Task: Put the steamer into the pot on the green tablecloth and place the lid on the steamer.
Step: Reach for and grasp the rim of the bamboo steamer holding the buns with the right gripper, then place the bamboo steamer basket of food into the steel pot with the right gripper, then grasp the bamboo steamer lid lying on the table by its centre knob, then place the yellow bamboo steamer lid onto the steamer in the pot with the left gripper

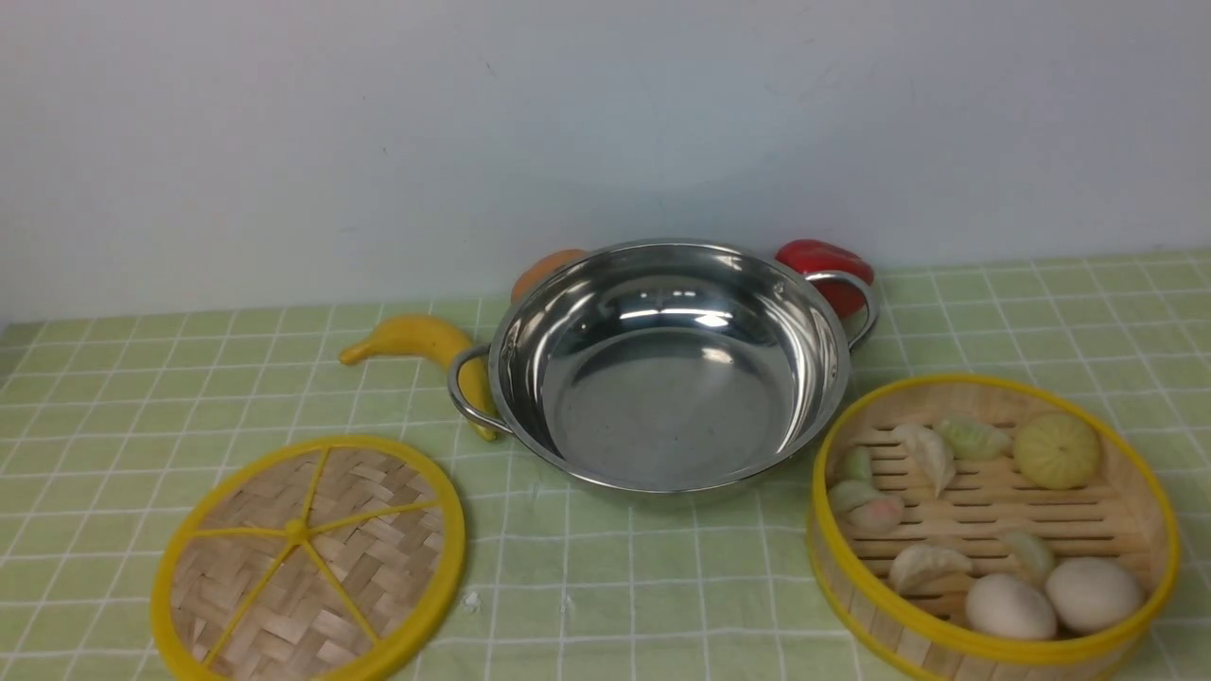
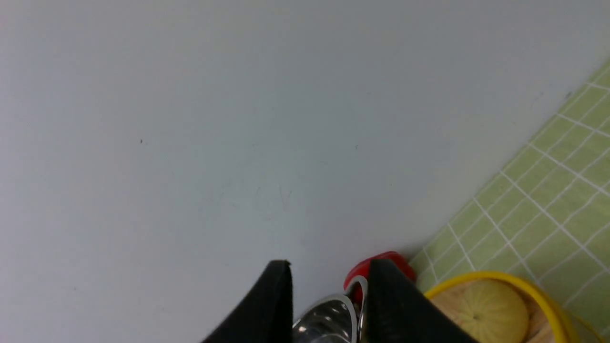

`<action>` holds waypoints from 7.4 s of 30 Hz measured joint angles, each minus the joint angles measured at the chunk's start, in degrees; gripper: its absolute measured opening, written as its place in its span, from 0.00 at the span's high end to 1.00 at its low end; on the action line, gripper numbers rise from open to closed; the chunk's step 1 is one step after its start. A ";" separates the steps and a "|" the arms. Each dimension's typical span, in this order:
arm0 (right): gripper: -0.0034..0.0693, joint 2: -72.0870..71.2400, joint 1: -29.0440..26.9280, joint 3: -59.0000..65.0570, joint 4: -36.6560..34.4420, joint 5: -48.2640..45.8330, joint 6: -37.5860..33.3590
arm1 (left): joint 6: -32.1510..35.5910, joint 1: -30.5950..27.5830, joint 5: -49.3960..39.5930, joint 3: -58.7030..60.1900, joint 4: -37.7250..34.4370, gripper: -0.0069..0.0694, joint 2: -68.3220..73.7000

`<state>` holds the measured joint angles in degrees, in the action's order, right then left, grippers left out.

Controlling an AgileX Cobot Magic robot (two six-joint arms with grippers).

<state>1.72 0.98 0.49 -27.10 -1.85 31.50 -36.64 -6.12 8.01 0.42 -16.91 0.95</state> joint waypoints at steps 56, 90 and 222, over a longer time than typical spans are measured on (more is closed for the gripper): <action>0.62 87.93 0.00 -50.29 31.47 -37.70 -13.77 | 38.79 0.00 -53.59 -40.19 8.33 0.59 66.47; 0.88 87.08 -2.41 -77.74 24.02 -56.96 -24.41 | 38.98 0.00 -53.03 -40.19 8.32 0.59 66.47; 0.17 54.92 17.97 -88.97 42.45 -68.87 -20.44 | 30.83 38.63 -78.91 -134.97 27.44 0.76 134.57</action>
<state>56.64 18.96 -88.48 15.35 -70.72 11.06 -5.81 32.51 -70.90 -134.54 10.53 135.52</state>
